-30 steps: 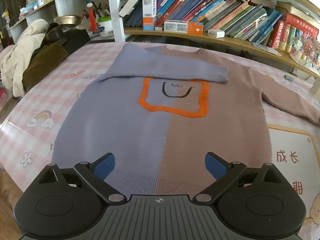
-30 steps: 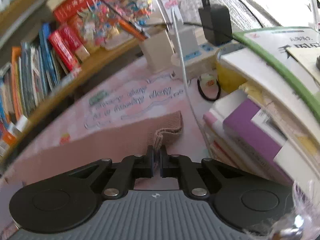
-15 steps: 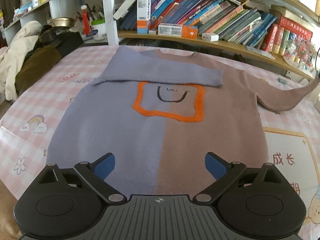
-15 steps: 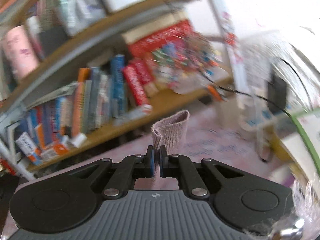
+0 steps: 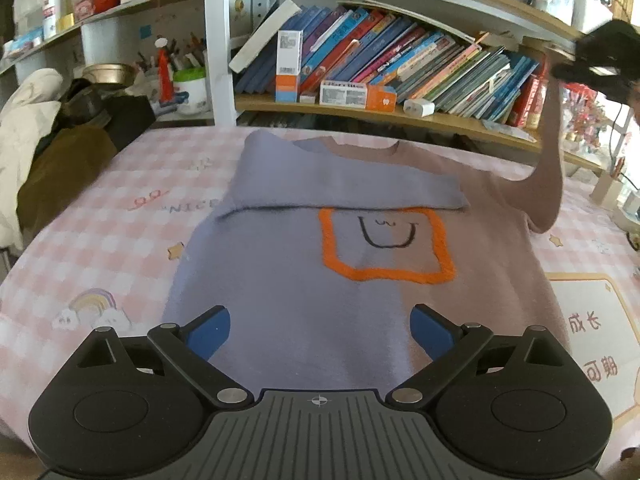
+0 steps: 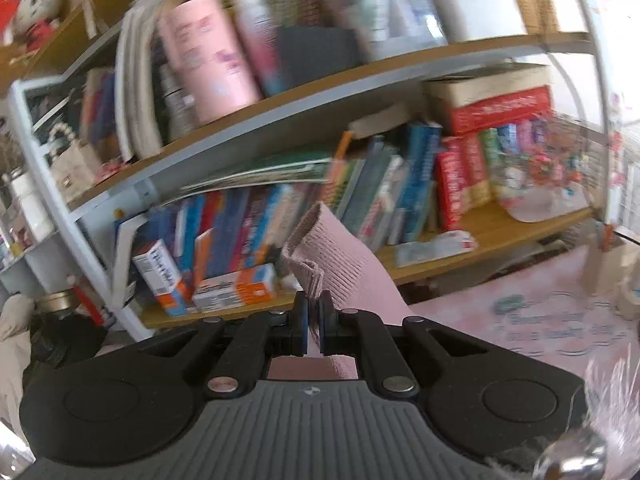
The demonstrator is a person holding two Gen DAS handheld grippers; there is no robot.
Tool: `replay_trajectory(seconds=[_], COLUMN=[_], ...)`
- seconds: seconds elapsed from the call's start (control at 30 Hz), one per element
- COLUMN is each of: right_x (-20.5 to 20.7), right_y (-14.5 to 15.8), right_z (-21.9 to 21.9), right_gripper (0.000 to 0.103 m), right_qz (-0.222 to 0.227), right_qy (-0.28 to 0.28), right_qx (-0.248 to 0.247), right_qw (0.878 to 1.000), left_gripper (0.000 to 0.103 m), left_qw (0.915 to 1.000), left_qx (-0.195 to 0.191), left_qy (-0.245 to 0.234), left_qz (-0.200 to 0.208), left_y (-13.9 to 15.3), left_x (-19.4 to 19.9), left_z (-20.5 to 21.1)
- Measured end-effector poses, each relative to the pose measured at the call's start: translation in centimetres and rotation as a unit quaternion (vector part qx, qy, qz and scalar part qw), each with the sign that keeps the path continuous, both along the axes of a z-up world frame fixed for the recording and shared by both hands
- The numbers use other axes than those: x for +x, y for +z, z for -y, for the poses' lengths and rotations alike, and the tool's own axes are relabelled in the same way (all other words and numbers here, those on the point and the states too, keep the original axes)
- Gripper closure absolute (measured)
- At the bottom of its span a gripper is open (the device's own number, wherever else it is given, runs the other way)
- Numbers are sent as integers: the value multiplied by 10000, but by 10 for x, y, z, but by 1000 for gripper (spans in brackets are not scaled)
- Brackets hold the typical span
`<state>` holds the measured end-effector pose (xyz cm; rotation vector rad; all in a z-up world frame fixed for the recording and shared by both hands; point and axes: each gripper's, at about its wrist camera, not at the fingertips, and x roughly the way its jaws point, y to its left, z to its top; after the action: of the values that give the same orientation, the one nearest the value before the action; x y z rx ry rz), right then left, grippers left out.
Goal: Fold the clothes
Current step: 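Lift the pink sleeve with the right gripper and carry it toward the collar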
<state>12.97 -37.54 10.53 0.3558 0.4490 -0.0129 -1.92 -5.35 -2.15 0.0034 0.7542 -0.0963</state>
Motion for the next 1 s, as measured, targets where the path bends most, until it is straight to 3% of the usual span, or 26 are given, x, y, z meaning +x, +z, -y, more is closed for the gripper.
replay_trajectory(seconds=[0.5, 0.7, 1.0], right_x=[43, 62, 75], right_y=[-17, -43, -97], right_z=[-152, -201, -244], right_gripper=[98, 98, 98], right_qz=[-158, -395, -1104], right_qy=[599, 803, 1068], right_qx=[-219, -481, -554], right_qw=[9978, 9948, 9866], left_gripper=[4, 4, 4], left_qw=[9989, 9991, 9996], left_qx=[-61, -40, -19], left_qy=[-414, -375, -258], left_qz=[201, 171, 69], left_y=[5, 6, 3], left_x=[9, 8, 7], left_z=[-69, -91, -114])
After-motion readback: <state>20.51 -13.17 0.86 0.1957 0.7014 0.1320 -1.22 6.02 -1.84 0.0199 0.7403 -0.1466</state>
